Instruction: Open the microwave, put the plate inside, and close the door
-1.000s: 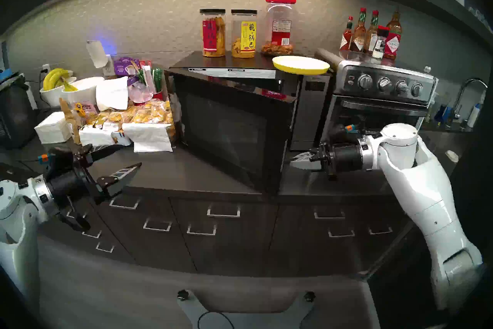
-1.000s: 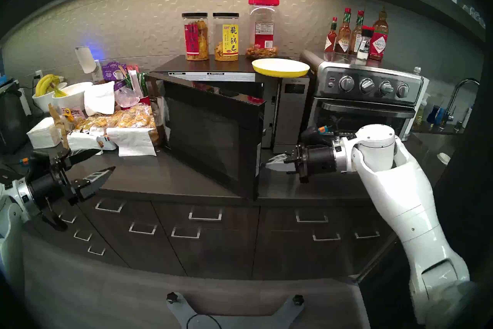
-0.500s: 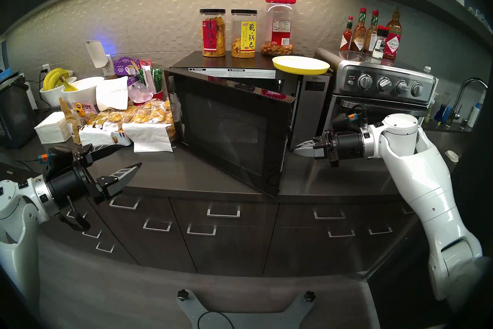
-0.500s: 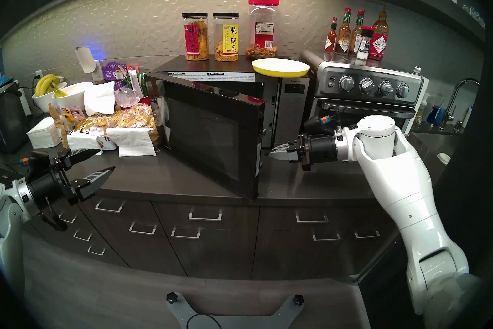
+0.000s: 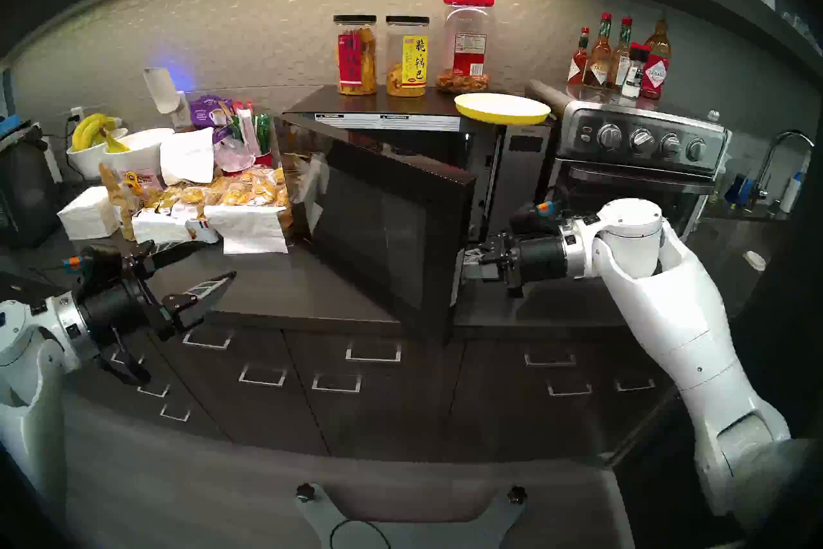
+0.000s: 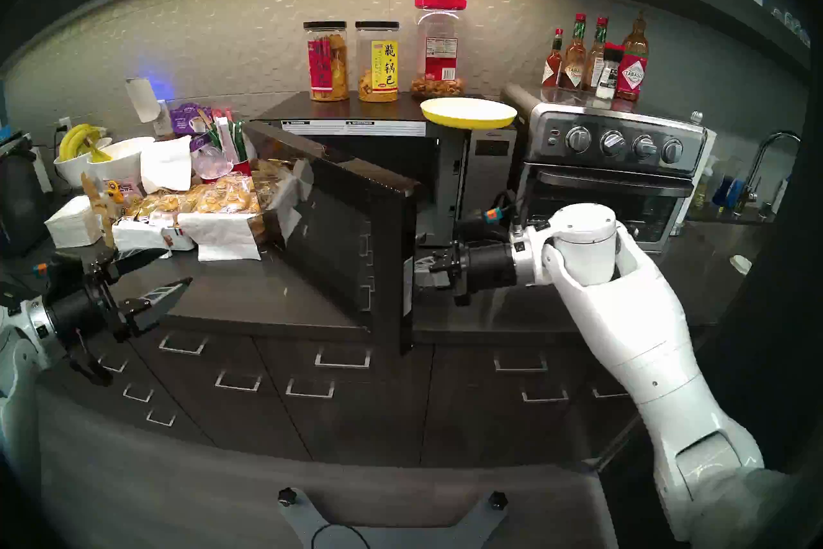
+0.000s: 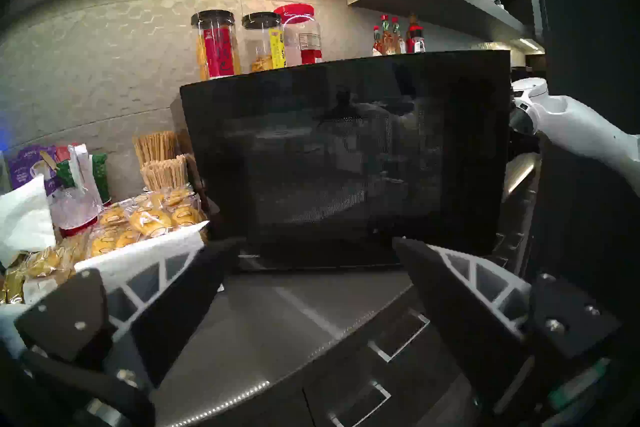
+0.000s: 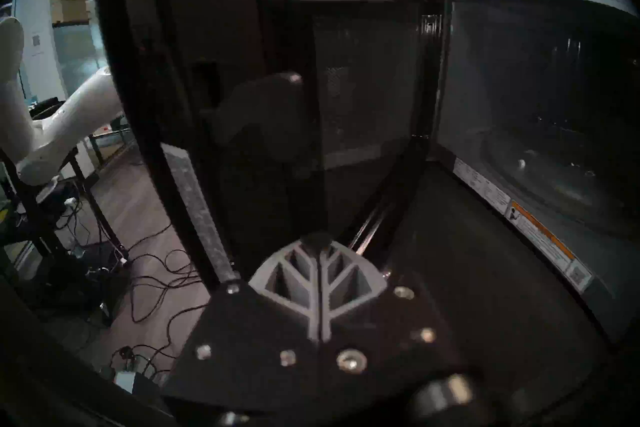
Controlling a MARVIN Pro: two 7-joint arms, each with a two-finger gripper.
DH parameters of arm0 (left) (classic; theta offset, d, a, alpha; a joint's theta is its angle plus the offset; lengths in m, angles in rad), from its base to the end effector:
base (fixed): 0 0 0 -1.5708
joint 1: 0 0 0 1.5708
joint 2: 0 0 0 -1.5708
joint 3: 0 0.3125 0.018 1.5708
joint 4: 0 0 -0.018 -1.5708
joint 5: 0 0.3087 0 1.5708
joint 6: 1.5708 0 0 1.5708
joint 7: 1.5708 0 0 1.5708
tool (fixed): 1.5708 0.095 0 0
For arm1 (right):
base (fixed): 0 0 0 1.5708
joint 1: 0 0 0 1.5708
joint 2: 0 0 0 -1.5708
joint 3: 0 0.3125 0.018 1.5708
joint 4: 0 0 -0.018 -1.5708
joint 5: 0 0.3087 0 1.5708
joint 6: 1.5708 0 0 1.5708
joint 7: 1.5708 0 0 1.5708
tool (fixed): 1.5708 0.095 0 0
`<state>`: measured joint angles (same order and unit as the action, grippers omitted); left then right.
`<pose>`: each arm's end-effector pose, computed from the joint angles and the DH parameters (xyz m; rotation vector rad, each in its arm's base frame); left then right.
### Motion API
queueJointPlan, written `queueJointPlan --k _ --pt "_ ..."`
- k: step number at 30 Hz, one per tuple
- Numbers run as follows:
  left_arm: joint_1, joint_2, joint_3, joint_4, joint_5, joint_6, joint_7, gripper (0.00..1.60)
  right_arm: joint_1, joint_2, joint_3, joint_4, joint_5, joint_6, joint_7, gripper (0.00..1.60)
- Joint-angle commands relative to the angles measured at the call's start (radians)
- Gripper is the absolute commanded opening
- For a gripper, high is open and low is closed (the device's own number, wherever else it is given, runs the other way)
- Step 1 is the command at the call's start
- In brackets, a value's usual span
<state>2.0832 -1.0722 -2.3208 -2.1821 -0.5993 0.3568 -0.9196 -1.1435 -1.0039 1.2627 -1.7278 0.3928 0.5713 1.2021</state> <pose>0.2366 0.1852 -0.1452 1.9675 -0.7620 1.8532 0.4141 0.0213 -0.1662 -1.5825 -1.3028 -1.0721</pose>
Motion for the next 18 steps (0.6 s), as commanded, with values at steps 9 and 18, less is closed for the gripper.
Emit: queueJointPlan --k 9,18 --pt "0.001 0.002 -0.006 -0.007 -0.001 0.003 -0.003 1.60 -0.149 -0.076 -0.080 -0.214 0.013 0.074 -0.085 0.00" --pt "0.000 0.002 -0.006 -0.007 -0.001 0.002 -0.003 1.60 -0.183 -0.127 -0.159 -0.287 -0.006 0.107 -0.155 0.00"
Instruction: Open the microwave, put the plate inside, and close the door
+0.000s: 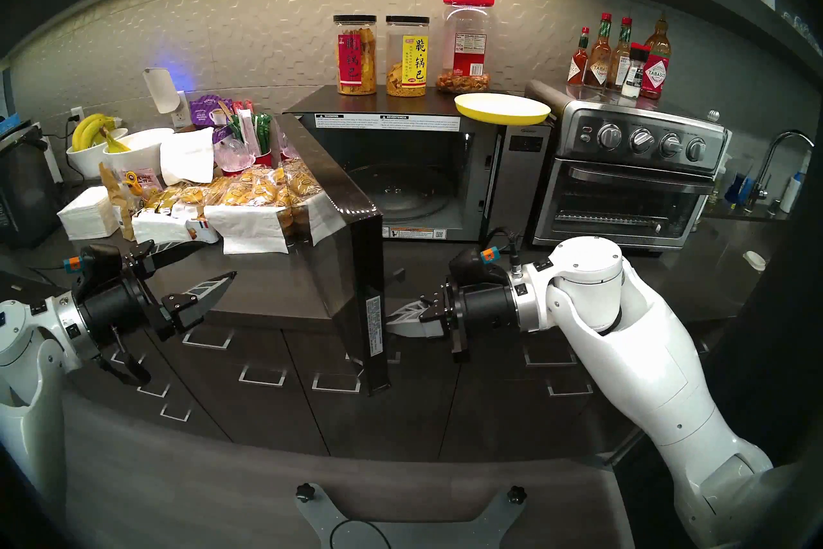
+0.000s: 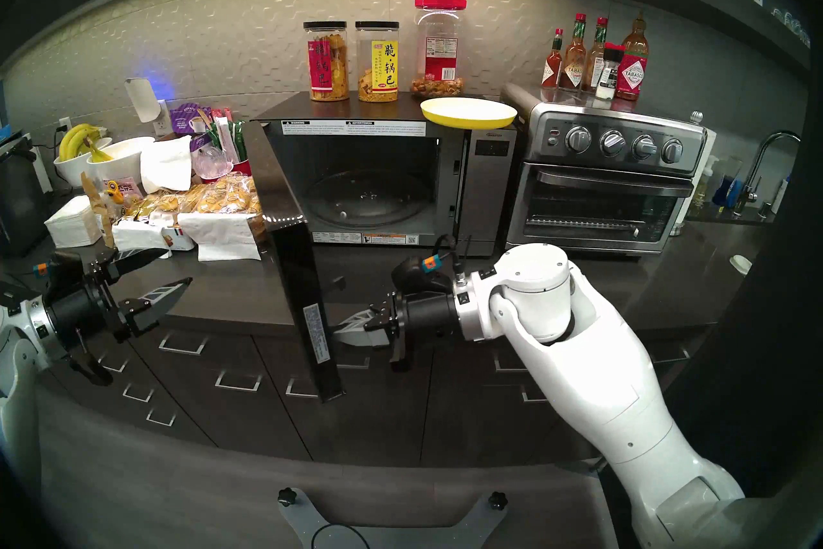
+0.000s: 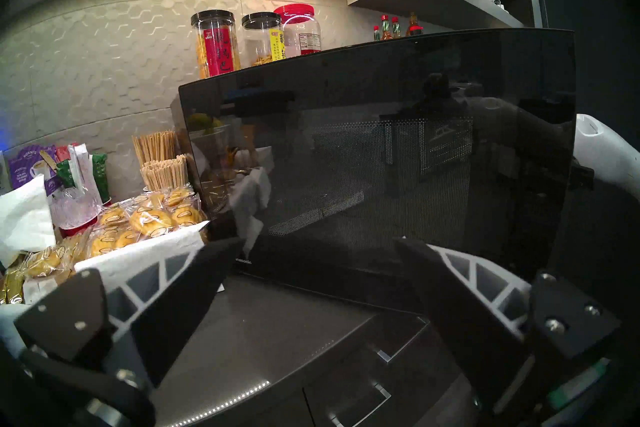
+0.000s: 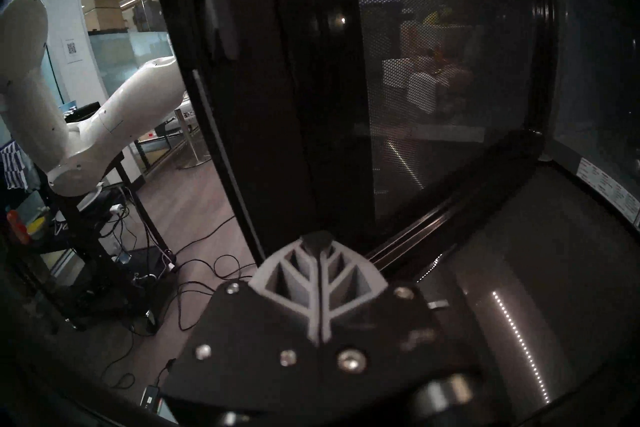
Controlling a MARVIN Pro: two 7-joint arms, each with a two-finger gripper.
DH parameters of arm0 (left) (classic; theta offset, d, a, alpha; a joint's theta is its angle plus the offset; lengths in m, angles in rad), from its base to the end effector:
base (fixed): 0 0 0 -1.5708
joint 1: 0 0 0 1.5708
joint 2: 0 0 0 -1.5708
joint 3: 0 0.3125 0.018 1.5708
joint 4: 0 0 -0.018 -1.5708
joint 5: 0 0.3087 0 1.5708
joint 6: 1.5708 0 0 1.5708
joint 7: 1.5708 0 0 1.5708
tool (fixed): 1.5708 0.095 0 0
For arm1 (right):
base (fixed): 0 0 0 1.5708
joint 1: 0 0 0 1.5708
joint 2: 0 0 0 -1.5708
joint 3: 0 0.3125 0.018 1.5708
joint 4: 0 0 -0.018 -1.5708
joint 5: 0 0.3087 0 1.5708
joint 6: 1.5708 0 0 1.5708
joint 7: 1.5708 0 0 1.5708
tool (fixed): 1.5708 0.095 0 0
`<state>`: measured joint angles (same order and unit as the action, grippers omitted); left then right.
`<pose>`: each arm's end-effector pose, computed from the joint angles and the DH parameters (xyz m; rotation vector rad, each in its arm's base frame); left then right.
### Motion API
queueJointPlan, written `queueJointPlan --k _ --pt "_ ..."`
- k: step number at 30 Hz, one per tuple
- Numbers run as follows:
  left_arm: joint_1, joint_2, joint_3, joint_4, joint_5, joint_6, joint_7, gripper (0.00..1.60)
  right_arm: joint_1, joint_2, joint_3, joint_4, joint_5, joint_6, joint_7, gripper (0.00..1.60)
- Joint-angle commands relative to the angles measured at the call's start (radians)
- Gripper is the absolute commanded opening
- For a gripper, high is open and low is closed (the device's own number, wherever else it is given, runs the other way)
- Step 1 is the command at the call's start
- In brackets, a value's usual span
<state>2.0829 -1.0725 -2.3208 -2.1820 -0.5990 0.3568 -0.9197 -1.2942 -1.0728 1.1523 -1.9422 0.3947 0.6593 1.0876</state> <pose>0.2366 0.1852 -0.1452 1.9675 -0.7618 1.8535 0.3423 0.0984 -0.1923 -1.5063 -1.3016 -0.9467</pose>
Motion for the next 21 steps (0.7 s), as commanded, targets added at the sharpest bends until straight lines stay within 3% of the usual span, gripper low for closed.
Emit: queueJointPlan --k 1,8,21 --pt "0.001 0.002 -0.006 -0.007 -0.001 0.003 -0.002 1.60 -0.034 -0.065 -0.057 -0.079 -0.011 0.023 -0.052 0.00" --pt "0.001 0.002 -0.007 -0.007 -0.001 0.003 -0.003 1.60 -0.036 -0.115 -0.128 -0.108 -0.027 0.048 -0.118 0.00" --pt "0.001 0.002 -0.007 -0.007 -0.001 0.003 -0.003 1.60 -0.059 -0.149 -0.172 -0.150 -0.023 0.086 -0.177 0.00"
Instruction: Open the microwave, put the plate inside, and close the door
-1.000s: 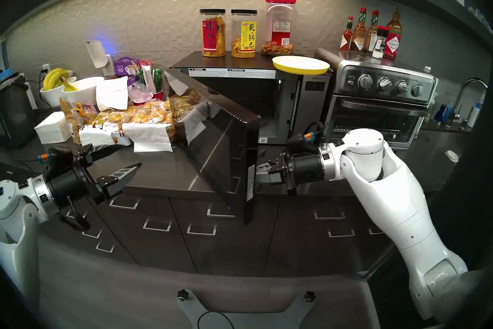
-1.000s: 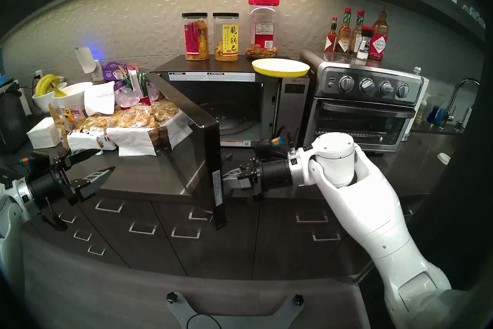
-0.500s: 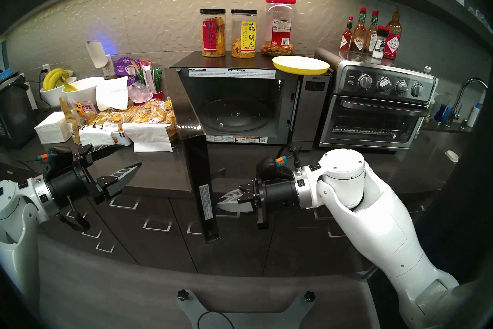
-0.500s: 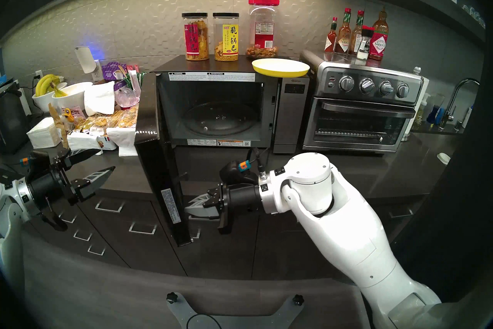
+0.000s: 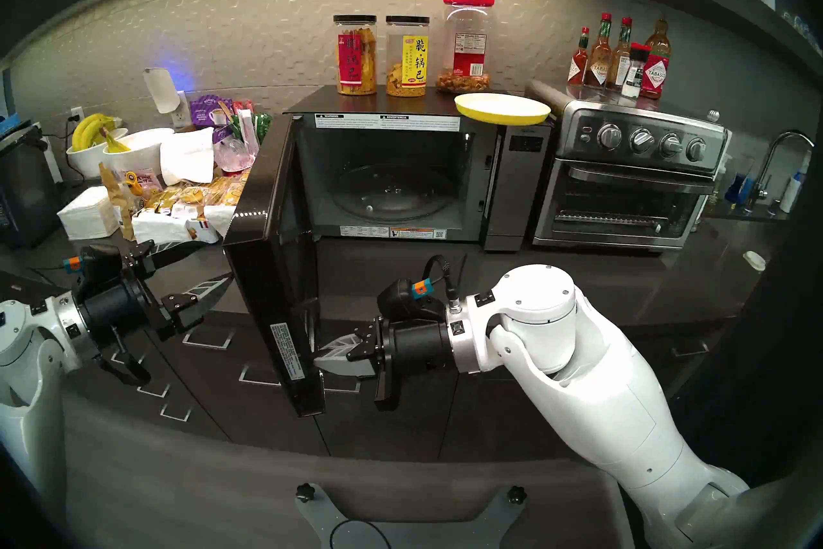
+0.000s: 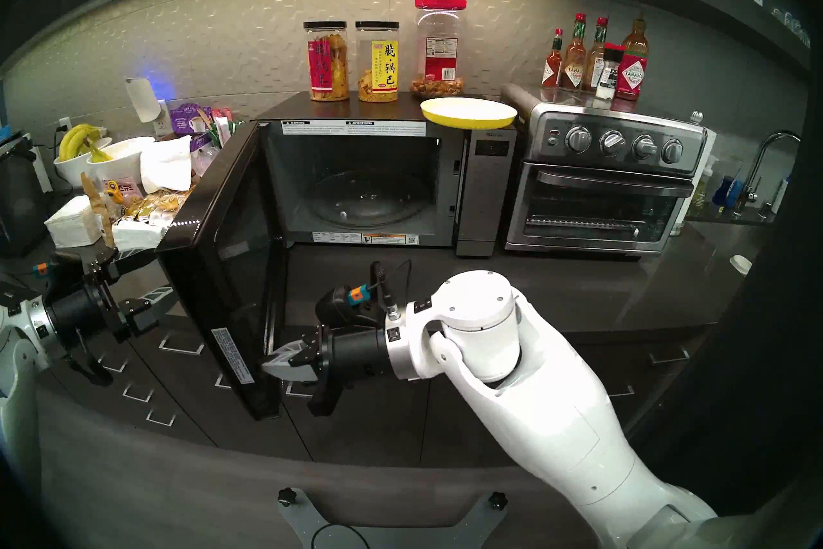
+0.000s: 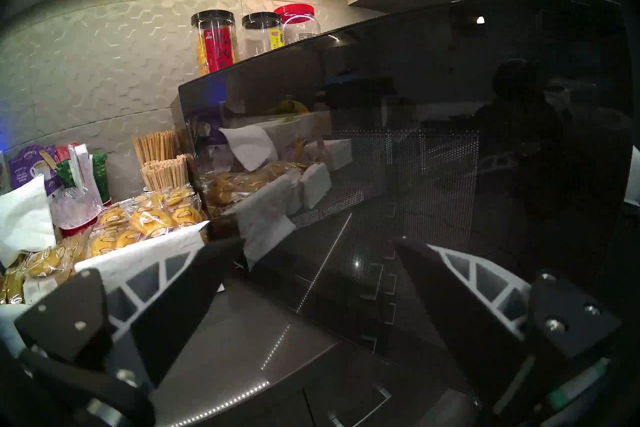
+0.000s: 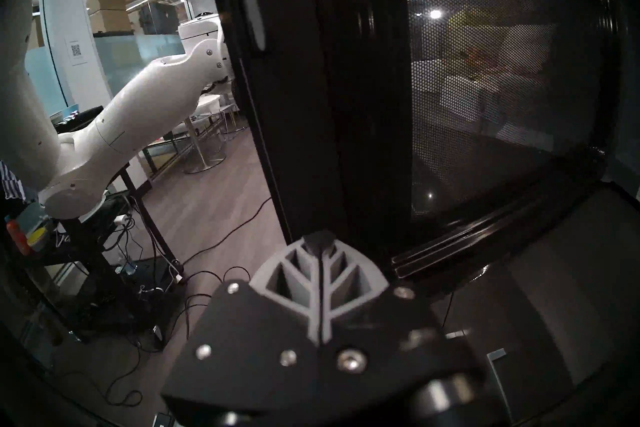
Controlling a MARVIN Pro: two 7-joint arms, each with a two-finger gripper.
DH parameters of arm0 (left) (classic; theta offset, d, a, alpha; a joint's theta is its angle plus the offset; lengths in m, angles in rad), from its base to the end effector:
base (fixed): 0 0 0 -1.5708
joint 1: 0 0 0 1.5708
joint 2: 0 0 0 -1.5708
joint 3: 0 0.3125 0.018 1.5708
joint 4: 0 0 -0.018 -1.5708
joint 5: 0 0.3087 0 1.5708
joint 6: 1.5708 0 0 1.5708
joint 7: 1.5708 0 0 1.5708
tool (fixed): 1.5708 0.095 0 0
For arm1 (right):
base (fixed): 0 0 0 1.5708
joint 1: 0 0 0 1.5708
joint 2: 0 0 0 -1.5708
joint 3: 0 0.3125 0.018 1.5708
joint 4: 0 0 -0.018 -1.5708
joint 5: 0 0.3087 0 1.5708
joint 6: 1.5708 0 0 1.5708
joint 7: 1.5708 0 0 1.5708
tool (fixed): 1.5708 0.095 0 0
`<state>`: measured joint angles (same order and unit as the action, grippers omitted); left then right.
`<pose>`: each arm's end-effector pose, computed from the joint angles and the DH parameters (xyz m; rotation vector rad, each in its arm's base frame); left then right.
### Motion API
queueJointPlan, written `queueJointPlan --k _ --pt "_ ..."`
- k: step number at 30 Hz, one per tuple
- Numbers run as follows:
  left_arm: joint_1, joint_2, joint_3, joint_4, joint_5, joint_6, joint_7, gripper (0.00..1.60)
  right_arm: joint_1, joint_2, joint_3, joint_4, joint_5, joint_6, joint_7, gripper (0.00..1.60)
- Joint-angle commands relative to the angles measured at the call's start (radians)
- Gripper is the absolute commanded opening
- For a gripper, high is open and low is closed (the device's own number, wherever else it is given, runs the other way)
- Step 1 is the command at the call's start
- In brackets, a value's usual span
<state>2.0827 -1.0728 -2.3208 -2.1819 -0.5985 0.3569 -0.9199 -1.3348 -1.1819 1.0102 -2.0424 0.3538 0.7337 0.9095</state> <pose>0.2366 0.1852 -0.1452 1.9679 -0.7617 1.8536 0.3015 0.1677 -0.1962 -1.4970 -1.2919 -0.9428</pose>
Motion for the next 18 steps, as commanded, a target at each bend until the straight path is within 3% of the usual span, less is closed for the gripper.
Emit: queueJointPlan --k 1,18 --pt "0.001 0.003 -0.007 -0.007 -0.002 0.003 -0.003 1.60 -0.022 -0.043 -0.037 -0.056 0.018 0.014 -0.005 0.00" --pt "0.001 0.002 -0.007 -0.008 -0.001 0.004 -0.003 1.60 -0.024 -0.092 -0.115 -0.084 -0.005 0.047 -0.056 0.00"
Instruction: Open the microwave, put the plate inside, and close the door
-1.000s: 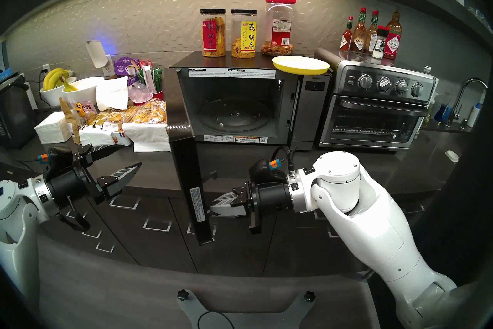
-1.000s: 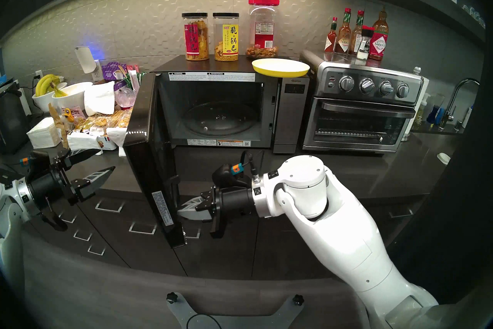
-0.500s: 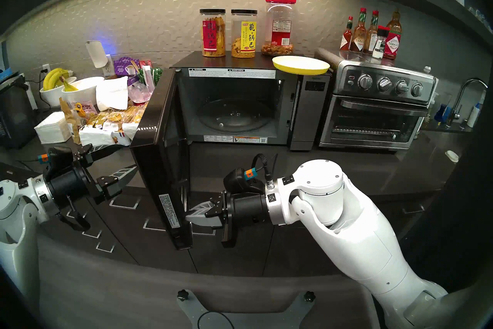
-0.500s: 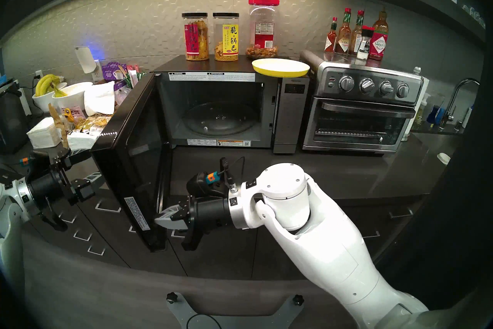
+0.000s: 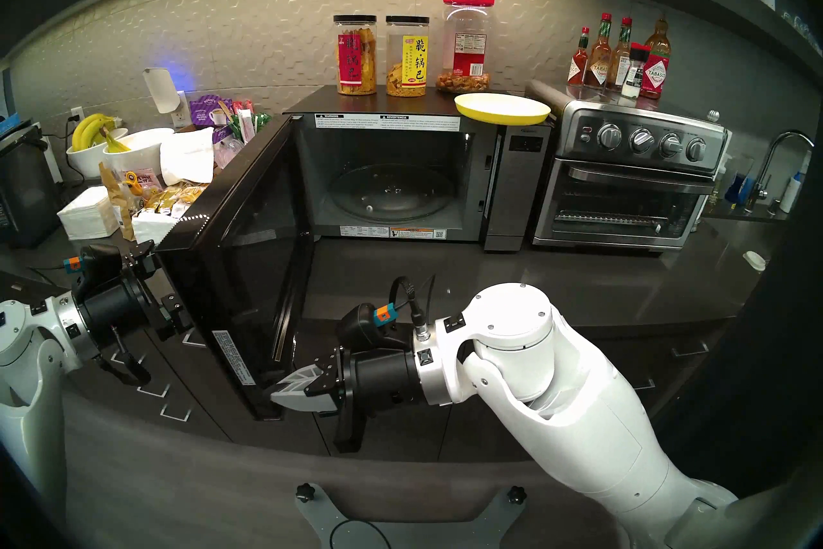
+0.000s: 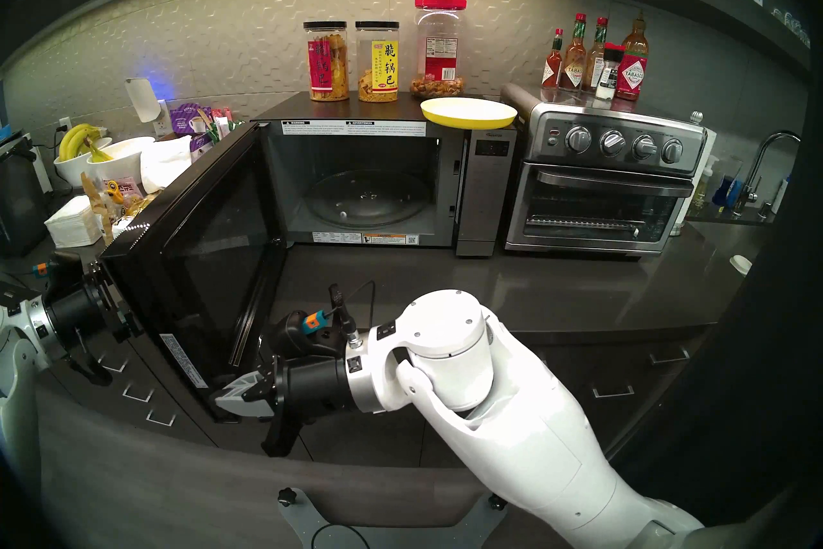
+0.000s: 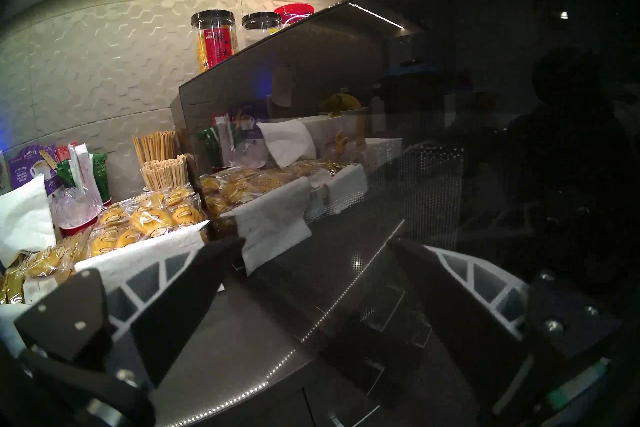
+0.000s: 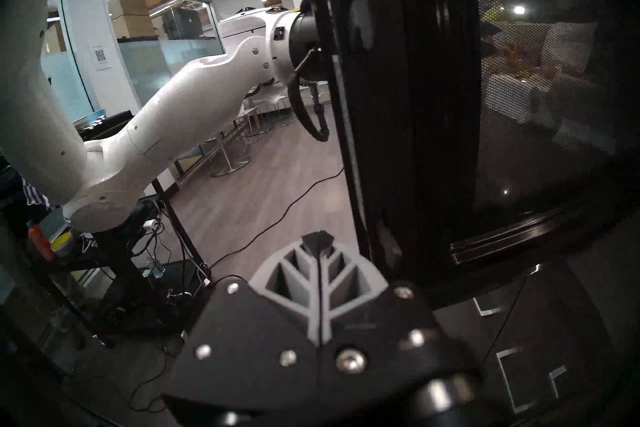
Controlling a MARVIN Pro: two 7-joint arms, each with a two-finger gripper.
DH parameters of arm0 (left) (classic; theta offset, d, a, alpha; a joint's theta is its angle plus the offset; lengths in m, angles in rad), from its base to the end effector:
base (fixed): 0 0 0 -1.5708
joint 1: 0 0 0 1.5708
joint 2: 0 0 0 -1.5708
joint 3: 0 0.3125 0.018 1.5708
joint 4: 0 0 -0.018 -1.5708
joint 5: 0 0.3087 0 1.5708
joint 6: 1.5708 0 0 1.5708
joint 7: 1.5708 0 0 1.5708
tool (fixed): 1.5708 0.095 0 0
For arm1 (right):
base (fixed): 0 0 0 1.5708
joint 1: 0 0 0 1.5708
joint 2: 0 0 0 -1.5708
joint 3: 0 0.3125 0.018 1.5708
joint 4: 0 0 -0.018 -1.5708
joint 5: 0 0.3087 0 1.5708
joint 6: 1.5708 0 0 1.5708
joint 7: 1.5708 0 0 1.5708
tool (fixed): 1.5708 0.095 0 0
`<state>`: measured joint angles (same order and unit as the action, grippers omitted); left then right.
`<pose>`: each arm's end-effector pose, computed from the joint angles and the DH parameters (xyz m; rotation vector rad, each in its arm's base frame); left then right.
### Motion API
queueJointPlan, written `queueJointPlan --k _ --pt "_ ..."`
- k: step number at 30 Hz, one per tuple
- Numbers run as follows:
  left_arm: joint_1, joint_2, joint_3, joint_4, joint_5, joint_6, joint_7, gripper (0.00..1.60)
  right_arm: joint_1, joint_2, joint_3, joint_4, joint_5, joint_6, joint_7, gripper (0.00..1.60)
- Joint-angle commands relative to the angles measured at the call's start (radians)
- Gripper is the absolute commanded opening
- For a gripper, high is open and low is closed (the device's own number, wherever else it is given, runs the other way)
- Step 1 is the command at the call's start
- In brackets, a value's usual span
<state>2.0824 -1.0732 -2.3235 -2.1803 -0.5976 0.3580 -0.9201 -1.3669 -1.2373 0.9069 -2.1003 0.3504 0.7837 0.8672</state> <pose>0.2365 0.1864 -0.1452 1.9714 -0.7591 1.8548 0.2610 0.2055 -0.1958 -1.4313 -1.2980 -0.8590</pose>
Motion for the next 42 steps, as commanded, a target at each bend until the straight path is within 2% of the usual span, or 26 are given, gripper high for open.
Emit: queueJointPlan --k 1,7,11,17,23,25,26,27,28,29,31,33,34,35,36,37,38,39,40,41,42 --pt "0.001 0.003 -0.005 -0.009 -0.002 0.003 -0.003 1.60 0.010 -0.035 -0.010 -0.027 0.000 -0.002 -0.013 0.00" --pt "0.001 0.002 -0.005 -0.009 -0.002 0.003 -0.004 1.60 0.018 0.000 0.029 -0.040 0.015 -0.003 0.001 0.00" --pt "0.000 0.002 -0.004 -0.009 -0.002 0.003 -0.004 1.60 0.025 0.031 0.081 -0.052 0.031 -0.006 0.022 0.00" --pt "0.000 0.002 -0.004 -0.009 -0.001 0.003 -0.004 1.60 0.031 0.093 0.178 -0.072 0.061 -0.013 0.071 0.00" --pt "-0.001 0.002 -0.004 -0.008 -0.001 0.002 -0.004 1.60 0.019 0.177 0.317 -0.102 0.108 -0.034 0.136 0.00" --pt "-0.001 0.002 -0.003 -0.008 -0.001 0.002 -0.004 1.60 0.022 0.198 0.334 -0.104 0.116 -0.040 0.138 0.00" --pt "-0.001 0.002 -0.003 -0.007 -0.001 0.002 -0.004 1.60 0.016 0.230 0.379 -0.101 0.129 -0.051 0.151 0.00" --pt "-0.002 0.001 -0.003 -0.007 -0.001 0.002 -0.004 1.60 0.028 0.228 0.369 -0.085 0.131 -0.052 0.147 0.00" --pt "-0.002 0.001 -0.003 -0.007 0.000 0.002 -0.004 1.60 0.022 0.249 0.398 -0.080 0.141 -0.055 0.151 0.00" --pt "-0.002 0.001 -0.003 -0.007 0.000 0.002 -0.004 1.60 0.022 0.249 0.398 -0.080 0.141 -0.055 0.151 0.00" --pt "-0.002 0.001 -0.003 -0.007 0.000 0.002 -0.005 1.60 0.006 0.294 0.460 -0.061 0.161 -0.070 0.169 0.00" --pt "-0.002 0.001 -0.003 -0.007 0.000 0.001 -0.005 1.60 0.013 0.288 0.454 -0.045 0.155 -0.070 0.166 0.00" --pt "-0.002 0.001 -0.003 -0.007 0.000 0.001 -0.005 1.60 -0.009 0.326 0.507 -0.035 0.168 -0.090 0.188 0.00" --pt "-0.003 0.001 -0.002 -0.006 0.000 0.001 -0.005 1.60 -0.016 0.339 0.525 -0.031 0.171 -0.094 0.193 0.00" --pt "-0.003 0.001 -0.002 -0.006 0.000 0.001 -0.005 1.60 -0.016 0.339 0.525 -0.031 0.171 -0.094 0.193 0.00" --pt "-0.003 0.001 -0.002 -0.006 0.000 0.001 -0.005 1.60 -0.025 0.359 0.552 -0.026 0.178 -0.104 0.199 0.00" --pt "-0.003 0.001 -0.002 -0.006 0.000 0.001 -0.005 1.60 -0.014 0.352 0.545 -0.007 0.170 -0.112 0.197 0.00" --pt "-0.003 0.001 -0.002 -0.006 0.001 0.001 -0.005 1.60 -0.029 0.389 0.595 0.008 0.187 -0.134 0.214 0.09" --pt "-0.003 0.001 -0.002 -0.006 0.001 0.001 -0.005 1.60 -0.023 0.390 0.598 0.021 0.189 -0.141 0.217 0.13" --pt "-0.003 0.001 -0.002 -0.006 0.001 0.001 -0.005 1.60 -0.031 0.413 0.628 0.030 0.200 -0.157 0.224 0.16" --pt "-0.003 0.001 -0.002 -0.006 0.001 0.001 -0.005 1.60 -0.033 0.423 0.643 0.041 0.208 -0.169 0.232 0.25"
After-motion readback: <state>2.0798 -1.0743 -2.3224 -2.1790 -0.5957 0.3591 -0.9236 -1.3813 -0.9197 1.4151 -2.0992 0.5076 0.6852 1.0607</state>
